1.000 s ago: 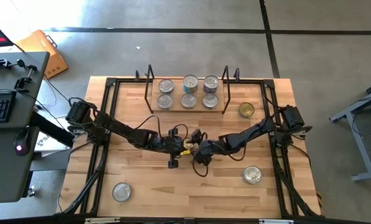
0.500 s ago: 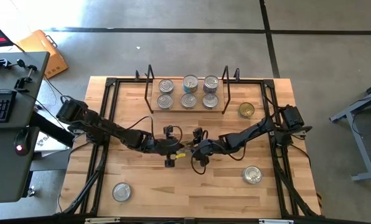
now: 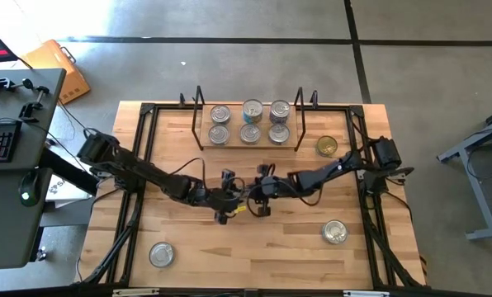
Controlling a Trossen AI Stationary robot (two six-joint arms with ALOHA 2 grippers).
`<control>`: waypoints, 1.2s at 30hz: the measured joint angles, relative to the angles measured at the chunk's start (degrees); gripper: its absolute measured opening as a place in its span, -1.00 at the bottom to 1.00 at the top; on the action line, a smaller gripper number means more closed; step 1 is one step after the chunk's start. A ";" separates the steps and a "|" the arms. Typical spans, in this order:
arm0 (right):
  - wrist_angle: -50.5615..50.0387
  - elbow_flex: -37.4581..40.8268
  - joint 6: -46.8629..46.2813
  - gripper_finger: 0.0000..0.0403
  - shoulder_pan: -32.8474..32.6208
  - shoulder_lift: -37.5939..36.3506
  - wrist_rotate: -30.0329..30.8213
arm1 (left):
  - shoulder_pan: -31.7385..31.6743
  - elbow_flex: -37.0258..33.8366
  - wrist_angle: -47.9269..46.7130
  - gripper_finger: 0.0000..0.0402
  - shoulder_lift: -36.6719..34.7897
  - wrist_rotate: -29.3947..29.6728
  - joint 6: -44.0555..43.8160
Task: Stack canned seafood by type on shelf
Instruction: Stack the green tuna can on top of the green tuna can on the shelf
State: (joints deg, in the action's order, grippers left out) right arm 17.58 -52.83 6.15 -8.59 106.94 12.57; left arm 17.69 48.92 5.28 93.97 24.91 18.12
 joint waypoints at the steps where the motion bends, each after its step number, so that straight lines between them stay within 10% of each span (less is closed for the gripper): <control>1: -0.18 0.03 -0.18 -0.40 0.31 0.00 -0.22 | 0.00 -0.02 0.05 -0.20 0.77 1.81 0.35; 11: -0.62 0.08 -1.22 -0.40 1.07 0.00 -1.80 | -2.07 0.00 11.42 0.17 2.71 6.10 -1.98; 21: -0.51 0.08 -0.68 -0.40 0.88 0.00 -1.77 | -5.51 -0.04 2.19 0.15 2.71 -2.64 -9.47; 36: -4.09 -0.07 -5.27 -0.12 3.51 -0.61 -8.22 | -4.61 -0.02 -3.50 -0.41 2.71 -4.59 -14.78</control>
State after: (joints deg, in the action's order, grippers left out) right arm 13.49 -52.90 0.87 -5.07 106.32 4.35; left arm 13.08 48.90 1.78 96.68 20.32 3.34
